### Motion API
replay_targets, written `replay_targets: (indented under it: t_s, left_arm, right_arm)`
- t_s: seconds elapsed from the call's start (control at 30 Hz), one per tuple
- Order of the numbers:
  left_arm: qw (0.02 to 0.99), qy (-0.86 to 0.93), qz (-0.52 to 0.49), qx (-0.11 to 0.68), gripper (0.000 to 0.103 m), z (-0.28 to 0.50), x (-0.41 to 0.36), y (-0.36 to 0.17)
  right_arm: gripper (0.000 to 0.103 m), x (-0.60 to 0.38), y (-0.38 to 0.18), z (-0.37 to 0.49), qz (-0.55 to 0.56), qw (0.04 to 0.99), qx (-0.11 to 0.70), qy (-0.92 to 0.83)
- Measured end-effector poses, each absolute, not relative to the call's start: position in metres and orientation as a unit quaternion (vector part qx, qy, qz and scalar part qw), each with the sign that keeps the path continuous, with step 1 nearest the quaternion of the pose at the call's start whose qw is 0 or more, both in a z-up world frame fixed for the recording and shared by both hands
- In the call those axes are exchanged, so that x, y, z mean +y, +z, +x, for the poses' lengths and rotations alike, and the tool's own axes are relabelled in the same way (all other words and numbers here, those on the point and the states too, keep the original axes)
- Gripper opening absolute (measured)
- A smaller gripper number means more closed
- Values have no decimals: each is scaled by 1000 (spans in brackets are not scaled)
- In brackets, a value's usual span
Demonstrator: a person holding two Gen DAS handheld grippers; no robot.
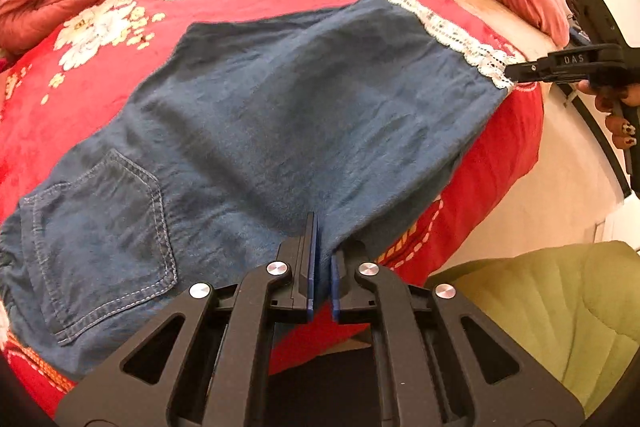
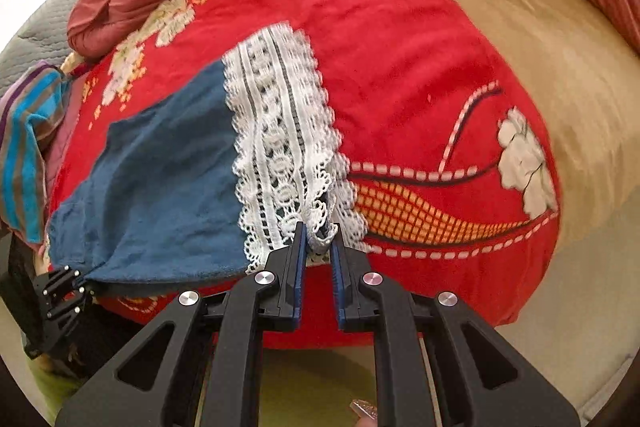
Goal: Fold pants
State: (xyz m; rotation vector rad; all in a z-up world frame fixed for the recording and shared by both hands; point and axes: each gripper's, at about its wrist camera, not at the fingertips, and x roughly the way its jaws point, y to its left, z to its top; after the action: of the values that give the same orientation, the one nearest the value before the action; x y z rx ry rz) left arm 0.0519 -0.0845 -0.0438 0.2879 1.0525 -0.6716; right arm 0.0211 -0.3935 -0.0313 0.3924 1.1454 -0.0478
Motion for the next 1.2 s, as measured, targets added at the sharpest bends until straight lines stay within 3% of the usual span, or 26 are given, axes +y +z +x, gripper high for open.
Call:
replay_targets:
  t_s: [0.1,0.17,0.2,0.23,0.3,0.4,0.53,0.6,0.83,1.13,1.2]
  left_arm:
    - [798,-314,130,497,3,54,-84,-46]
    - [798,-317,123,497,6,54,-82,-44]
    - [797,-318,122,498,13,53,-81,-43]
    - [796,-322,116,499,28,52,-80,-41]
    - [794,-339,101,495,42,49,-76,-35]
    - [803,-349,76,478,45,47,-63,-20]
    - [838,-295,27,459,65,60,-20,-4]
    - [856,-236,19,459,69,71,4,-6]
    - [863,-120,-2,491,69,101,60,-33]
    - [866,-106,32,487,67,105,54,-35]
    - [869,-105,31,482,67,102,54,-30]
  right_arm:
    - [13,-393,-38,21,179,821,541,-25]
    - [22,-393,-35,21,175,823,540,-28]
    - [28,-394,-31,20,168,826,537,-37]
    - [30,-396,-26,18,162,830,531,-46]
    - [30,-401,-17,17,158,839,517,-59]
    - [31,-399,-4,19,136,855,496,-64]
    - [38,-370,2,30,96,870,483,-22]
    - [38,-349,-1,37,71,872,485,10]
    - [40,-306,-33,57,9,845,532,54]
    - [40,-308,-51,55,-4,846,531,52]
    - [46,-309,-50,53,-1,846,529,61]
